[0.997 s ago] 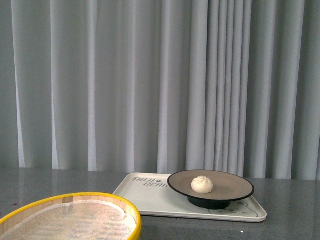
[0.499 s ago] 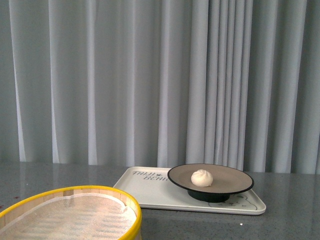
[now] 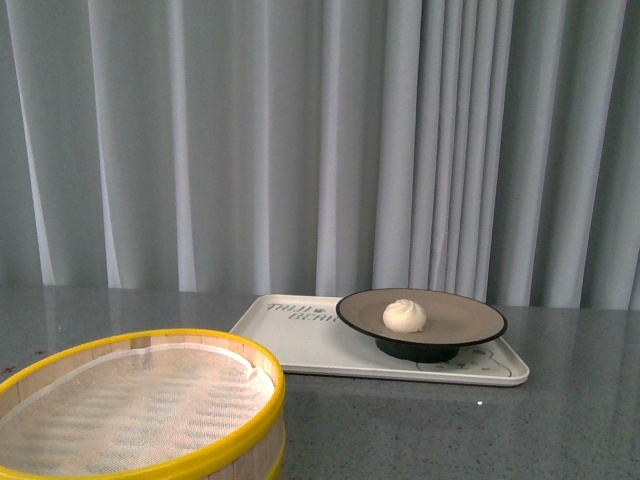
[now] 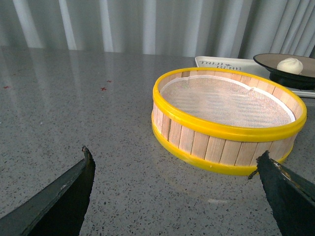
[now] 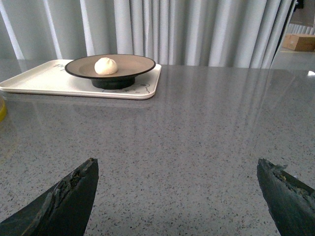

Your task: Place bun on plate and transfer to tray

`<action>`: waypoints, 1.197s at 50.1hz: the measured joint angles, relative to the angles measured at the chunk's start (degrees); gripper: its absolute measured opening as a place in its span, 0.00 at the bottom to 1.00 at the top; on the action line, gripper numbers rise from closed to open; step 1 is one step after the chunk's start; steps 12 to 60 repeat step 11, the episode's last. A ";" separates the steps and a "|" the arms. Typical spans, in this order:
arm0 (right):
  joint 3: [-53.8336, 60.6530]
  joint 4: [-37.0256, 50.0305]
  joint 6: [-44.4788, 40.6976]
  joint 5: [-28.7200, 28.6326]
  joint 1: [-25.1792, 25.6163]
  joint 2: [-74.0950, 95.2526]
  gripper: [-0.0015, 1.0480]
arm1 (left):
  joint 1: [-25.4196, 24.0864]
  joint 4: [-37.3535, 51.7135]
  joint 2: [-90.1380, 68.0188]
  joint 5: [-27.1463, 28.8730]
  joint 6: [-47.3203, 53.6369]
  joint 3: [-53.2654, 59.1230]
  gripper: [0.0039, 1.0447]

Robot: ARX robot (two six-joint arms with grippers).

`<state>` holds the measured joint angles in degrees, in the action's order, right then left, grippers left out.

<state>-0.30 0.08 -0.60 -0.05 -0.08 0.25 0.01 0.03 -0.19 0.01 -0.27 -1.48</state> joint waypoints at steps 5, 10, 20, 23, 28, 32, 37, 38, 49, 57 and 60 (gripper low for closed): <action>0.00 0.00 0.00 0.00 0.00 0.00 0.92 | 0.00 0.00 0.00 0.00 0.00 0.00 0.94; 0.00 0.00 0.00 0.00 0.00 0.00 0.92 | 0.00 0.00 0.00 0.00 0.00 0.00 0.94; 0.00 0.00 0.00 0.00 0.00 0.00 0.92 | 0.00 0.00 0.00 0.00 0.02 0.00 0.94; 0.00 0.00 0.00 0.00 0.00 0.00 0.92 | 0.00 0.00 0.00 0.00 0.02 0.00 0.94; 0.00 0.00 0.00 0.00 0.00 0.00 0.92 | 0.00 0.00 0.00 0.00 0.02 0.00 0.94; 0.00 0.00 0.00 0.00 0.00 0.00 0.92 | 0.00 0.00 0.00 0.00 0.02 0.00 0.94; 0.00 0.00 0.00 0.00 0.00 0.00 0.92 | 0.00 0.00 0.00 0.00 0.02 0.00 0.94; 0.00 0.00 0.00 0.00 0.00 0.00 0.92 | 0.00 0.00 0.00 0.00 0.02 0.00 0.94; 0.00 0.00 0.00 0.00 0.00 0.00 0.92 | 0.00 0.00 0.00 0.00 0.02 0.00 0.94; 0.00 0.00 0.00 0.00 0.00 0.00 0.92 | 0.00 0.00 0.00 0.00 0.02 0.00 0.94; 0.00 0.00 0.00 0.00 0.00 0.00 0.92 | 0.00 0.00 0.00 0.00 0.02 0.00 0.94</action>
